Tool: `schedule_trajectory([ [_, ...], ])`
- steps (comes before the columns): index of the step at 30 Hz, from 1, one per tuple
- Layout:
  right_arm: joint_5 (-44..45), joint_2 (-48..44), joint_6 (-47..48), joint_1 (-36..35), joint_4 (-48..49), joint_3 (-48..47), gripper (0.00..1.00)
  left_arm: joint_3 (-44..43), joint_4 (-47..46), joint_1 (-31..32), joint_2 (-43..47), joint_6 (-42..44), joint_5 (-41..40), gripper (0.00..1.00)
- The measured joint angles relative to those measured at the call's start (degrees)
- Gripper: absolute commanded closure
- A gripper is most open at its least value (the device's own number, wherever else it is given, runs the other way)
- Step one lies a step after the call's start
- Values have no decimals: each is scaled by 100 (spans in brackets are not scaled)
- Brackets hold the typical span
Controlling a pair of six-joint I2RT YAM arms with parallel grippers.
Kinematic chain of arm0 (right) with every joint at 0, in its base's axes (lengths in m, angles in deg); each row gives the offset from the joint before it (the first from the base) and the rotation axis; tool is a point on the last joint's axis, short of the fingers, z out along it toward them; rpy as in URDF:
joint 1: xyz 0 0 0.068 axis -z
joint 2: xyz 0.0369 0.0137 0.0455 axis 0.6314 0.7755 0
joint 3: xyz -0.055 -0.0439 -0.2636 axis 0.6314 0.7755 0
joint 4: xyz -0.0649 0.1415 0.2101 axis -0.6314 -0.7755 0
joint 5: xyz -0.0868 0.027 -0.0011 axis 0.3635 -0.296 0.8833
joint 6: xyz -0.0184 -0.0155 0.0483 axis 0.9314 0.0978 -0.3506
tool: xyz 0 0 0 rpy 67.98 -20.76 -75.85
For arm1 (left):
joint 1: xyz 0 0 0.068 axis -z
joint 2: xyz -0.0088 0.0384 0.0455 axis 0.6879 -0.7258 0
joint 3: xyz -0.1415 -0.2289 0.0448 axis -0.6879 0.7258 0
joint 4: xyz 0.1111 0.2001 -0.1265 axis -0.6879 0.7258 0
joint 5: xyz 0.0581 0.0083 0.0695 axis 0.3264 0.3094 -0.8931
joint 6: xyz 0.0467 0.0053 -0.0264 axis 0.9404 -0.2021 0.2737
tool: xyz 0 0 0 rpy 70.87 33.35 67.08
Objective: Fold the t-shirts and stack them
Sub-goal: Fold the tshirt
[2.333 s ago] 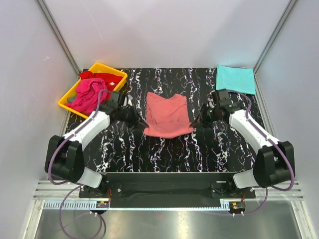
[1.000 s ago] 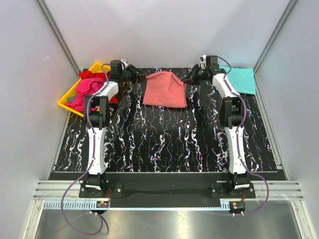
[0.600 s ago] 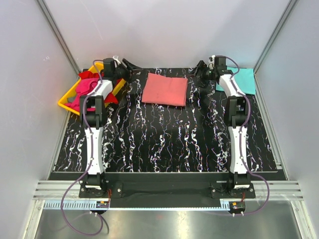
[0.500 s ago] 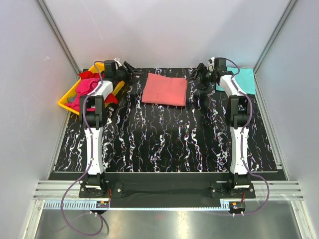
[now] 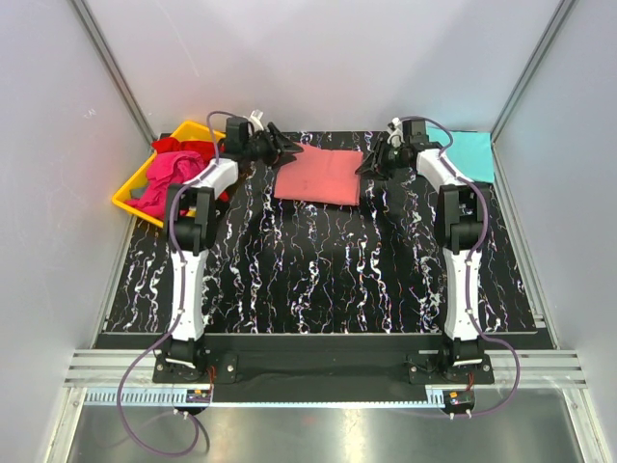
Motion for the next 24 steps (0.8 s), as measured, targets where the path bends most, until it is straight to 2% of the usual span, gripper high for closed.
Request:
schedule_trajectory([
  [3, -94, 11, -195, -2, 232, 0, 60, -308, -581, 50, -332, -437, 76, 45],
  [7, -216, 188, -448, -2, 656, -157, 59, -1178, -1093, 13, -1156, -981, 28, 45],
  [11, -254, 562, -654, -2, 957, -223, 59, -1285, -1335, -4, -1556, -1344, -240, 46],
  [14, -221, 863, -765, -2, 970, -267, 53, -1298, -1314, -9, -1674, -1401, -463, 46],
  [17, -249, 907, -844, 9, 1010, -337, 45, -1379, -1187, 9, -1698, -1375, -623, 44],
  [18, -227, 907, -826, 9, 1016, -363, 39, -1423, -1182, 13, -1696, -1355, -654, 42],
  [21, -162, 824, -787, 9, 986, -352, 36, -1475, -1132, 13, -1650, -1285, -702, 39],
  [24, -15, 503, -695, 7, 946, -24, 25, -1401, -935, 17, -1421, -1228, -702, 36],
])
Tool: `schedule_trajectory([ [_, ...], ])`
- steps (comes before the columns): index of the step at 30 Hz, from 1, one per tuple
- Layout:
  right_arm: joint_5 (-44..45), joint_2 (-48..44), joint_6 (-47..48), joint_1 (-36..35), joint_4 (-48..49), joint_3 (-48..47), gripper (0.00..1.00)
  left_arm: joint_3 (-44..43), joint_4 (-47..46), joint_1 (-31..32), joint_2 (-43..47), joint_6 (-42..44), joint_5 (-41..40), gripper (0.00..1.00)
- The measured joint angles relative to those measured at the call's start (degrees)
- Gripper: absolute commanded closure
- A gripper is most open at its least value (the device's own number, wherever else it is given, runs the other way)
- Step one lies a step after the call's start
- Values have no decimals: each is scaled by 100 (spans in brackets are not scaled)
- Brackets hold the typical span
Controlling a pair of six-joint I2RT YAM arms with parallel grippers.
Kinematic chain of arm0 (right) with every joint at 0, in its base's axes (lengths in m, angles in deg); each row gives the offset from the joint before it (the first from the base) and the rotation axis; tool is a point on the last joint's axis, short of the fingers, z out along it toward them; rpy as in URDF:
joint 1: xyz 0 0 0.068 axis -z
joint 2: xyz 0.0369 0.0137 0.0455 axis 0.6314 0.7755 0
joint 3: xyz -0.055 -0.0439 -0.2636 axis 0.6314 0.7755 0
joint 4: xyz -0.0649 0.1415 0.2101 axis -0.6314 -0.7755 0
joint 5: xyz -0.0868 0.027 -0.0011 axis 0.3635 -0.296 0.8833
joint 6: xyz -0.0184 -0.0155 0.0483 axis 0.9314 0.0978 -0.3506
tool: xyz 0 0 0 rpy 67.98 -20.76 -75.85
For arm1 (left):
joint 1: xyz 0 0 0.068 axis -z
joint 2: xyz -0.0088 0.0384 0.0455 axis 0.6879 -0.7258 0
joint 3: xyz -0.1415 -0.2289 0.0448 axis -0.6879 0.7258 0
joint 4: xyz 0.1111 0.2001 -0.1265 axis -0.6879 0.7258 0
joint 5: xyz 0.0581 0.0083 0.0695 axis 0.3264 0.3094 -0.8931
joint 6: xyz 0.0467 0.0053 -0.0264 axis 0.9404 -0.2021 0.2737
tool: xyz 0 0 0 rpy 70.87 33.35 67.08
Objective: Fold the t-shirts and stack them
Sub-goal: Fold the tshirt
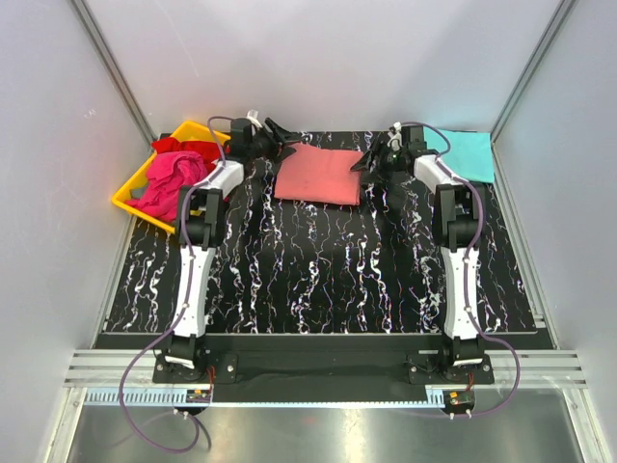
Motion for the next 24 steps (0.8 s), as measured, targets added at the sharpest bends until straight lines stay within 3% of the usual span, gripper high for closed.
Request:
schedule_trajectory([
  [1, 44, -153, 61, -7, -4, 157, 20, 74, 52, 0, 149, 22, 7, 36],
  [5, 153, -758, 387, -28, -96, 756, 16, 542, 540, 0, 1073, 496, 44, 35],
  [12, 334, -1056, 807, -190, -264, 1075, 16, 1843, 1606, 0, 2900, 2048, -122, 39],
  [24, 332, -866, 955, -245, -330, 1283, 34, 2157, 3228, 122, 2111, 3418, -704, 39],
])
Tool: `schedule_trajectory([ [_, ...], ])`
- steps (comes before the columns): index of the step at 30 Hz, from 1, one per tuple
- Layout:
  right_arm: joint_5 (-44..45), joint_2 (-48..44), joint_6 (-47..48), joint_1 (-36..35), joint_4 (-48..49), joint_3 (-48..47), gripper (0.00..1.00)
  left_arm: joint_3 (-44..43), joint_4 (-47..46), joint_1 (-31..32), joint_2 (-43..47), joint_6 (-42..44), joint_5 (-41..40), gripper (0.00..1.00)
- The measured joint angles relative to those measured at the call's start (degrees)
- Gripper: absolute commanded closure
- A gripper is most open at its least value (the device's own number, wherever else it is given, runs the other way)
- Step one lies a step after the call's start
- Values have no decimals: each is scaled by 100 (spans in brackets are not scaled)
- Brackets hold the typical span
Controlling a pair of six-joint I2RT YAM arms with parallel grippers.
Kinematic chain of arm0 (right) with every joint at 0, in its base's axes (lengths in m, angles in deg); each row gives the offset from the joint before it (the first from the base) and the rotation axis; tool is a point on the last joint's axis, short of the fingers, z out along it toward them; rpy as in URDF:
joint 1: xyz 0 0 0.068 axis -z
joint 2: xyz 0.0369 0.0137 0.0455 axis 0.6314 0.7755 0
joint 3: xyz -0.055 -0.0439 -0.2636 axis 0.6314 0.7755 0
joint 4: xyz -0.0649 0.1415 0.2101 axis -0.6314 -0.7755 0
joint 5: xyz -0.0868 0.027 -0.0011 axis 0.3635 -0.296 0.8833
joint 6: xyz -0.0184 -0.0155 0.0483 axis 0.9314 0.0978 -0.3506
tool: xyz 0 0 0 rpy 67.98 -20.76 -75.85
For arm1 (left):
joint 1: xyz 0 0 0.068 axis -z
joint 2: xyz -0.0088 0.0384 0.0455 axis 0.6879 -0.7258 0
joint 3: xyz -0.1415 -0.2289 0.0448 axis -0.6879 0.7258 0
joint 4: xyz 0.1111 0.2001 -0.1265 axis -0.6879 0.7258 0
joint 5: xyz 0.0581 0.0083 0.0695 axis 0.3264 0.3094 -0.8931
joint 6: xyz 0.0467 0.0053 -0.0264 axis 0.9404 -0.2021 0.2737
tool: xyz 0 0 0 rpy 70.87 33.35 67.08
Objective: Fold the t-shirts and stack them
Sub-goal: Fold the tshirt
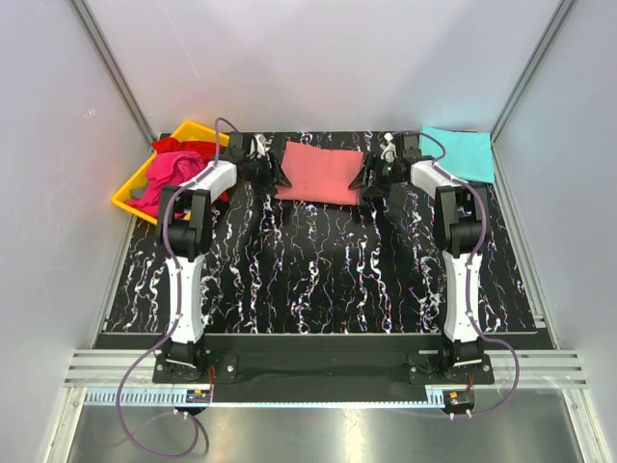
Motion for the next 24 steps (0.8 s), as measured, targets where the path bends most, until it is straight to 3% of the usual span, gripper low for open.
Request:
schedule_trajectory([
  [7, -101, 0, -4, 0, 201, 188, 55, -107, 131, 2, -223, 179, 13, 40],
  [15, -302, 0, -76, -4, 433, 424, 93, -114, 188, 17, -197, 402, -35, 36],
  [18, -348, 0, -76, -4, 494, 483, 98, -96, 380, 22, -101, 542, -177, 35],
  [24, -476, 0, -20, -4, 507, 533, 99, -109, 682, 31, 57, 798, -409, 34],
])
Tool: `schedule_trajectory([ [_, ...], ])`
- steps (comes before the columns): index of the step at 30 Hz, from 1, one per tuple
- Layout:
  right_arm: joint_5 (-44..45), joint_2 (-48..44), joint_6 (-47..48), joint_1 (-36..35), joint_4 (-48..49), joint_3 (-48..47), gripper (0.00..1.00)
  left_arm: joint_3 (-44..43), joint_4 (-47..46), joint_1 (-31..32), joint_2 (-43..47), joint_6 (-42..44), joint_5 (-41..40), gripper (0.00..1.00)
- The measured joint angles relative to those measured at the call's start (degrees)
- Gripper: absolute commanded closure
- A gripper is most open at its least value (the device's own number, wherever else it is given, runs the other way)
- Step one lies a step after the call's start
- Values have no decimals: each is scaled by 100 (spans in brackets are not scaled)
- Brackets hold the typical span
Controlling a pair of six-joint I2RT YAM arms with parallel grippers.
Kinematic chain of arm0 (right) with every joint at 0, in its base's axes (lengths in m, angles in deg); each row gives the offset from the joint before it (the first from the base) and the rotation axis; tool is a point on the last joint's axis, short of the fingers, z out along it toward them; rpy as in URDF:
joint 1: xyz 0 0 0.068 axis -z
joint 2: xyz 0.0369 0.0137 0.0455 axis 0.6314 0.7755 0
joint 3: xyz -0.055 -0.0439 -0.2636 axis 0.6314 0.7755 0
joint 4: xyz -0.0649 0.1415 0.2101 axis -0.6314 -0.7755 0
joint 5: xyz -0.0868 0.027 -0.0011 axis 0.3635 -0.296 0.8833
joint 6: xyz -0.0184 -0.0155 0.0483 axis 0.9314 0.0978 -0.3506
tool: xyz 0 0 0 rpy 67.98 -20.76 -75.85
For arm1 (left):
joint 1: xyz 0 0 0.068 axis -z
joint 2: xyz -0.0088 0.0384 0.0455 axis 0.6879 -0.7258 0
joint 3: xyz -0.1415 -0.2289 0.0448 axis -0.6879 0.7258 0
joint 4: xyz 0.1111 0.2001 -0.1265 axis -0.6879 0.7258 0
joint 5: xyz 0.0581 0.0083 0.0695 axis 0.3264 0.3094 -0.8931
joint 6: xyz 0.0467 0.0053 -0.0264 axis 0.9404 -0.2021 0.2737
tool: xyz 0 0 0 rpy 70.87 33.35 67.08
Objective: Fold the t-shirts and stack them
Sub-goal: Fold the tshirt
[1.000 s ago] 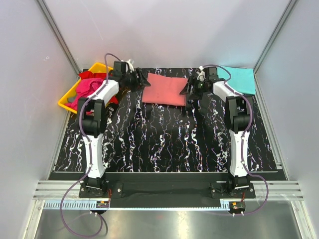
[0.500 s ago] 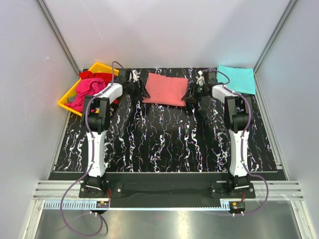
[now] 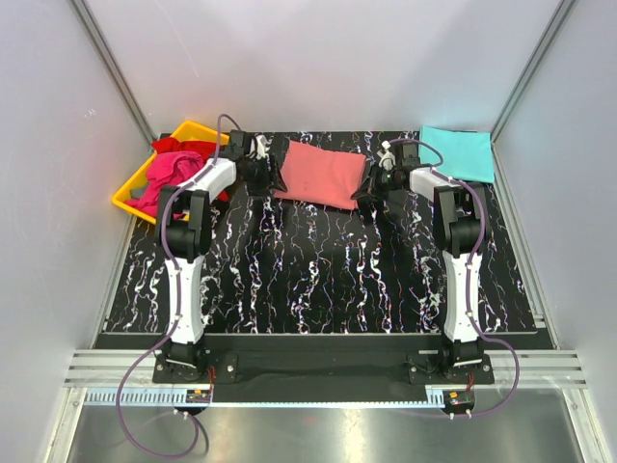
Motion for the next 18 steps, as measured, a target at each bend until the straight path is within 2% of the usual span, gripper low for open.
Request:
schedule_trajectory([
  [10, -120, 0, 107, 9, -55, 2, 98, -317, 109, 0, -247, 133, 11, 34],
  [13, -129, 0, 127, 24, -55, 0, 98, -428, 22, 0, -385, 140, 192, 39],
  [14, -129, 0, 127, 26, -57, 0, 97, -457, 9, 0, -411, 138, 232, 42],
  [17, -131, 0, 131, 28, -70, 0, 97, -516, 17, 0, -483, 118, 313, 68],
  [18, -131, 0, 136, 28, -72, 0, 98, -516, 31, 0, -496, 111, 332, 86],
])
